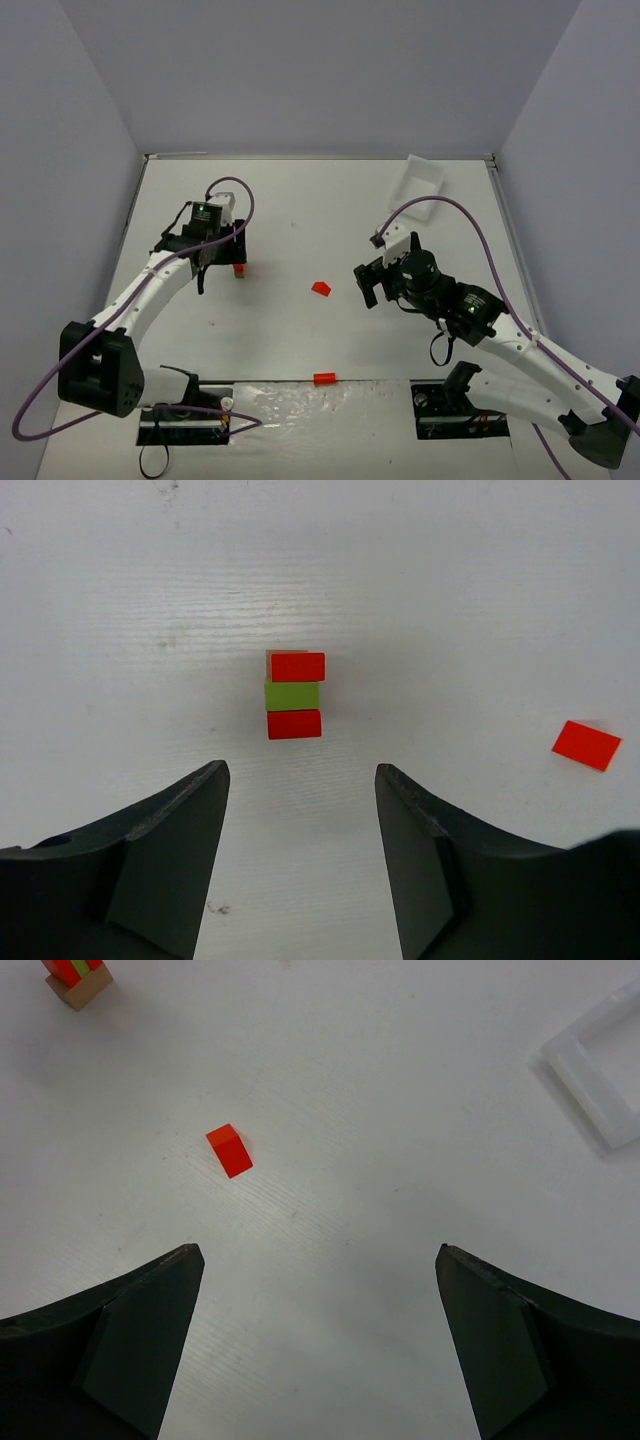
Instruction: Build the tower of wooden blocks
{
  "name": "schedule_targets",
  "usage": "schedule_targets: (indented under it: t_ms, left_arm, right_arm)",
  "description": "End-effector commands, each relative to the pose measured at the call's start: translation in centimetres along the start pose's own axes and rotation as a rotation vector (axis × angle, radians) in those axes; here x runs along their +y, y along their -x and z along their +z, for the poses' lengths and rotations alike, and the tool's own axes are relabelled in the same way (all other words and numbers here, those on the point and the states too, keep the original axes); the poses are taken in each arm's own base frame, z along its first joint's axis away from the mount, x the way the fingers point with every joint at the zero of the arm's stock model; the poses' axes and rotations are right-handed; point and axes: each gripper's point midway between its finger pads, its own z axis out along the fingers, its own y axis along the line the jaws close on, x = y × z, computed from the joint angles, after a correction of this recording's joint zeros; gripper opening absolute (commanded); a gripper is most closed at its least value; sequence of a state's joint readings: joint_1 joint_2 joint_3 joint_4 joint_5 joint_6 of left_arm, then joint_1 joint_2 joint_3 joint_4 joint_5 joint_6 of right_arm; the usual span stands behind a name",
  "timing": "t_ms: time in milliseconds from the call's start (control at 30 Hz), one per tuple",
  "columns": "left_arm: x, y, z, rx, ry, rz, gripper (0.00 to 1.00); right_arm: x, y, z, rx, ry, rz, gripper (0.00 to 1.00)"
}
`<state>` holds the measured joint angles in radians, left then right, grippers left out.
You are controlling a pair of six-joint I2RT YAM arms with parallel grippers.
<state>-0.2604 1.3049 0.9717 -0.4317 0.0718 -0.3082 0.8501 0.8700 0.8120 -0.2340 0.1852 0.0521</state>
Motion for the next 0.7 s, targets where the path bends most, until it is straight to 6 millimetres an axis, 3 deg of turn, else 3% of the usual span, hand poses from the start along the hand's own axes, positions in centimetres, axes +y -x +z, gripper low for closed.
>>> schedule_targets:
  t_ms: [0,267,367,667]
  left_arm:
    - [-0.1,3.7,-3.4,-0.095,0.030,-0.100,0.58]
    - [-0.6,5.3,-1.8,-0.067,0.044,-0.164,0.59]
    - [-0.5,5.3,-0.6,-0.040,0.059,-0.167,0.66]
    - [-0.1,4.4,2.1,0.032,0.108,-0.172,0.68]
  right_arm:
    - [0.0,3.2,-0.2,-0.096,-0.001,0.033,1.00]
    - [0.1,3.3,-0.1,-0.097,0.008,0.031,1.00]
    - [0.1,3.3,-0.2,-0.098,0.006,0.031,1.00]
    - [0.0,2.9,0.0,-0.088,-0.002,0.028,1.00]
